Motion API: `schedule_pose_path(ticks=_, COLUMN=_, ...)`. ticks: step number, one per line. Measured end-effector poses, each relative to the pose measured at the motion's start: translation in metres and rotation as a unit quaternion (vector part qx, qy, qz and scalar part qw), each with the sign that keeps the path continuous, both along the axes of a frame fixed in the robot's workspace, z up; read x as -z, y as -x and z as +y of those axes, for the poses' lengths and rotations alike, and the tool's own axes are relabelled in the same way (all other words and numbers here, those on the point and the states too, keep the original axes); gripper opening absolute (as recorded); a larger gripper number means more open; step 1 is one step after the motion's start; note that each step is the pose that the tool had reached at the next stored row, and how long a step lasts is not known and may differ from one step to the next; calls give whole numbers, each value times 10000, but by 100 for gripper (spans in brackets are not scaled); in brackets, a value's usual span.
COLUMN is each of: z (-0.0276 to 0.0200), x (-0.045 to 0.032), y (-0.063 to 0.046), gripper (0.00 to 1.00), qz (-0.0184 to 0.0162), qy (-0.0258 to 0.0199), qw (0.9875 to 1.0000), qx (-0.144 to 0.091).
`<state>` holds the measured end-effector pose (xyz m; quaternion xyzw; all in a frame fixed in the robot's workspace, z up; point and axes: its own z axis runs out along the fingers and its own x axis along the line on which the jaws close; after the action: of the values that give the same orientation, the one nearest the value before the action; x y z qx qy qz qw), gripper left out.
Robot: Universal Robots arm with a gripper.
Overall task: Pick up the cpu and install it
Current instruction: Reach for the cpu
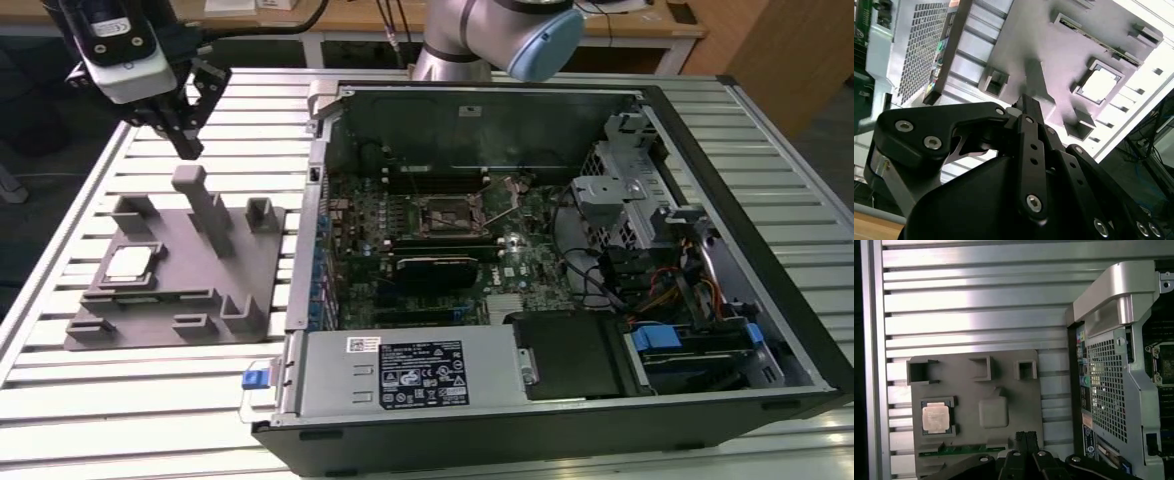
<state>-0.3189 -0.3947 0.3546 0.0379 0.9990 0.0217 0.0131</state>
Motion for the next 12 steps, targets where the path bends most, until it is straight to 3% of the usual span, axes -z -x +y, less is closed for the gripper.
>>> schedule_pose_path(ticks=12, z=1, x=106, y=299, gripper=11, qz=0, qy=0, qw=10000, qx=0)
